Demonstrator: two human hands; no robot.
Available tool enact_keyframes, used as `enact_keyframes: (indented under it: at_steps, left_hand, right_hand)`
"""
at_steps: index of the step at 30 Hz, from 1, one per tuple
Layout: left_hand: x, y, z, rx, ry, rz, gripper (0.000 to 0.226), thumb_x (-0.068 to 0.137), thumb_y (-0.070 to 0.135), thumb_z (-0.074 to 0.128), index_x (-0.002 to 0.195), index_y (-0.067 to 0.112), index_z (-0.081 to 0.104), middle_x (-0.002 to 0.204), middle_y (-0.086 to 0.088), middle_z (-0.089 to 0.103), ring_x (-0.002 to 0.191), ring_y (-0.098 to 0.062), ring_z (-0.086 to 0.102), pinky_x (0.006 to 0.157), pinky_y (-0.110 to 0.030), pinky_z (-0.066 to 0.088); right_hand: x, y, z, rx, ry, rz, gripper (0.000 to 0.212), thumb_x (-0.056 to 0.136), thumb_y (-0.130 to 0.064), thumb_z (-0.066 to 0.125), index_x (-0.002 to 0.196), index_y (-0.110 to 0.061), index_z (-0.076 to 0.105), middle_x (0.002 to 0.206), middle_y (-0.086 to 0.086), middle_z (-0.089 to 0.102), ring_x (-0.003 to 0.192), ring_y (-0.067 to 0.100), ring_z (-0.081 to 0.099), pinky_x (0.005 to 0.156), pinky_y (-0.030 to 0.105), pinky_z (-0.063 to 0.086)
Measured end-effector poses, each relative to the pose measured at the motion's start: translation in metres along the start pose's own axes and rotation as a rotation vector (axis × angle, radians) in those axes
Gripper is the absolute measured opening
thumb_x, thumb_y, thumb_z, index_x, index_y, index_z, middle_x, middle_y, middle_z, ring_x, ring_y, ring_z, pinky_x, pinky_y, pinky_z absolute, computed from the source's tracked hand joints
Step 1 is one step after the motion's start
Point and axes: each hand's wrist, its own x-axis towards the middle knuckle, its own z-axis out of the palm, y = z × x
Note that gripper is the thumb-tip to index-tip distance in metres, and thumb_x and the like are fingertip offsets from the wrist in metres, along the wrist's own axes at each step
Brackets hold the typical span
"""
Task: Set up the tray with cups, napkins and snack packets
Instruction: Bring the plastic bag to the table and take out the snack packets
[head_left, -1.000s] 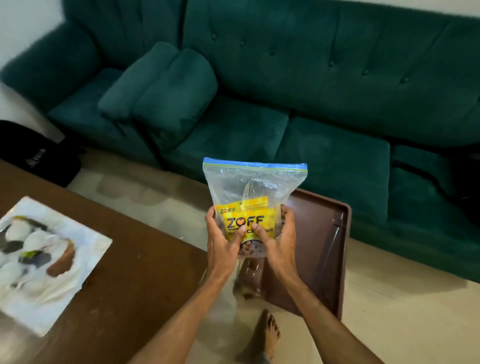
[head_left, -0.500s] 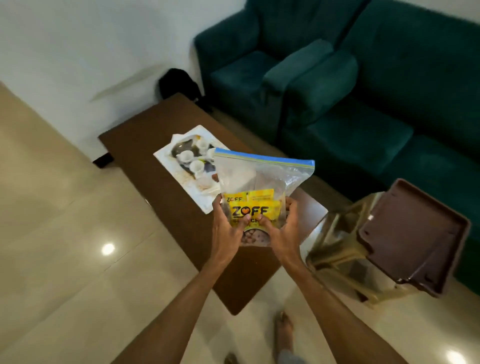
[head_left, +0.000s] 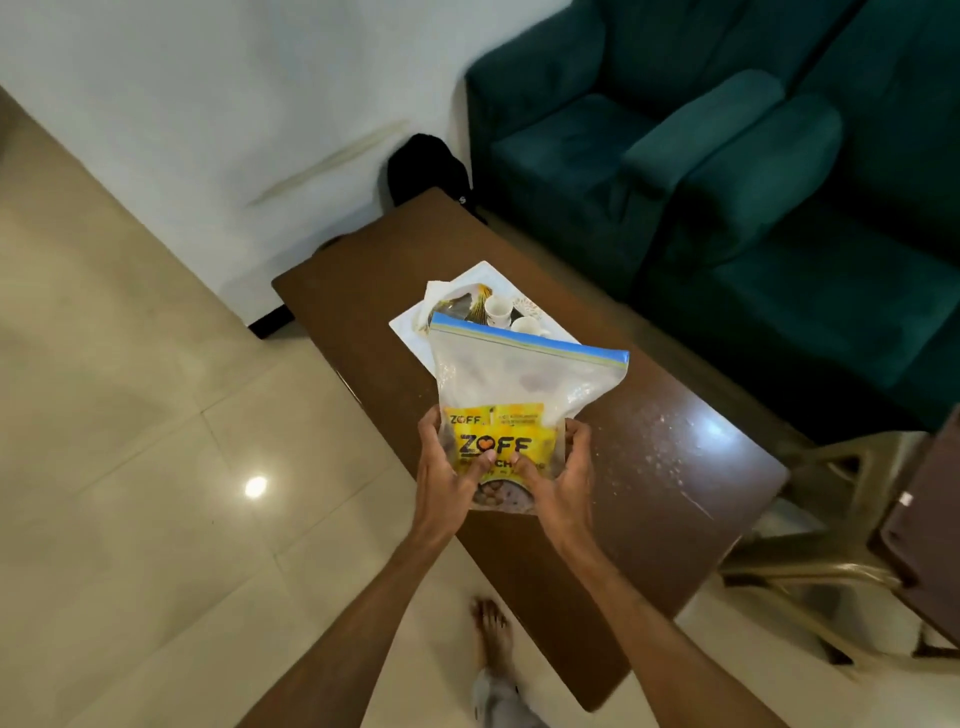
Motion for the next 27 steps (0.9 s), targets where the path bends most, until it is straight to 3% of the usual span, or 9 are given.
enact_keyframes:
  at_steps: [4, 8, 12, 15, 17, 19, 21, 24, 27]
  left_hand:
    - [0.065, -0.026, -0.013, 0.015, -0.088, -0.036, 0.098, 0.07, 0.049, 0.084, 0.146, 0.028, 0.025, 0.141, -0.006, 0.057, 0.127, -0.025, 0.061, 0.101, -0.056, 0.052]
    - [0.12, -0.038, -0.025, 0.032, -0.171, -0.087, 0.097, 0.07, 0.044, 0.086, 0.144, 0.028, 0.025, 0.139, -0.008, 0.058, 0.126, -0.028, 0.061, 0.101, -0.058, 0.052]
    - [0.165, -0.064, -0.036, 0.085, -0.182, -0.103, 0.085, 0.071, 0.022, 0.087, 0.135, 0.027, 0.031, 0.131, -0.004, 0.062, 0.122, -0.023, 0.063, 0.103, -0.055, 0.051]
    - [0.201, -0.088, -0.047, 0.11, -0.22, -0.109, 0.083, 0.075, 0.006, 0.086, 0.134, 0.024, 0.031, 0.13, -0.004, 0.062, 0.121, -0.021, 0.063, 0.104, -0.053, 0.051]
    - [0.22, -0.106, -0.053, 0.124, -0.257, -0.11, 0.082, 0.077, -0.001, 0.083, 0.135, 0.017, 0.029, 0.127, 0.001, 0.062, 0.115, -0.009, 0.065, 0.103, -0.05, 0.052]
    - [0.237, -0.126, -0.056, 0.152, -0.292, -0.102, 0.08, 0.078, -0.006, 0.08, 0.135, 0.015, 0.028, 0.123, 0.01, 0.061, 0.107, 0.006, 0.065, 0.102, -0.045, 0.054]
    - [0.249, -0.138, -0.059, 0.16, -0.321, -0.132, 0.079, 0.078, -0.006, 0.079, 0.134, 0.019, 0.029, 0.122, 0.005, 0.064, 0.109, 0.0, 0.066, 0.101, -0.047, 0.054]
    - [0.264, -0.146, -0.062, 0.14, -0.375, -0.126, 0.077, 0.08, 0.001, 0.081, 0.135, 0.019, 0.03, 0.124, -0.004, 0.065, 0.116, -0.021, 0.065, 0.102, -0.053, 0.051]
    - [0.268, -0.14, -0.067, 0.082, -0.425, -0.087, 0.077, 0.078, 0.024, 0.084, 0.135, 0.017, 0.032, 0.116, 0.005, 0.067, 0.11, -0.012, 0.067, 0.097, -0.052, 0.055]
  right_hand:
    - [0.039, 0.019, 0.043, 0.026, 0.035, 0.061, 0.066, 0.076, -0.038, 0.083, 0.127, -0.041, 0.041, 0.128, -0.007, 0.06, 0.115, 0.013, 0.064, 0.092, 0.044, 0.058]
    - [0.071, 0.029, 0.077, 0.039, 0.045, 0.15, 0.065, 0.069, -0.052, 0.079, 0.119, -0.039, 0.041, 0.124, -0.007, 0.061, 0.108, 0.011, 0.067, 0.084, 0.046, 0.062]
    - [0.094, 0.046, 0.113, 0.043, 0.059, 0.207, 0.053, 0.08, -0.028, 0.082, 0.115, -0.029, 0.042, 0.12, -0.002, 0.063, 0.101, 0.009, 0.071, 0.081, 0.049, 0.062]
    - [0.111, 0.064, 0.143, 0.028, 0.075, 0.241, 0.05, 0.082, -0.024, 0.081, 0.116, -0.029, 0.043, 0.123, 0.001, 0.062, 0.105, 0.011, 0.068, 0.084, 0.046, 0.062]
    - [0.118, 0.077, 0.161, 0.033, 0.066, 0.282, 0.057, 0.082, -0.024, 0.081, 0.124, -0.033, 0.043, 0.129, -0.004, 0.063, 0.112, 0.01, 0.066, 0.09, 0.038, 0.06]
    - [0.122, 0.093, 0.174, 0.024, 0.071, 0.328, 0.055, 0.082, -0.021, 0.081, 0.124, -0.028, 0.047, 0.126, -0.003, 0.065, 0.115, 0.016, 0.065, 0.094, 0.043, 0.057]
    - [0.122, 0.102, 0.179, -0.015, 0.073, 0.369, 0.044, 0.083, -0.022, 0.08, 0.116, -0.024, 0.05, 0.119, -0.002, 0.067, 0.111, 0.019, 0.066, 0.094, 0.05, 0.055]
    - [0.116, 0.095, 0.18, -0.106, 0.179, 0.36, 0.043, 0.086, -0.037, 0.076, 0.12, -0.025, 0.052, 0.124, -0.006, 0.06, 0.114, 0.015, 0.06, 0.095, 0.047, 0.055]
    - [0.114, 0.07, 0.176, -0.432, 0.475, 0.165, 0.042, 0.09, -0.047, 0.067, 0.122, -0.024, 0.053, 0.125, -0.004, 0.052, 0.115, 0.015, 0.054, 0.091, 0.04, 0.054]
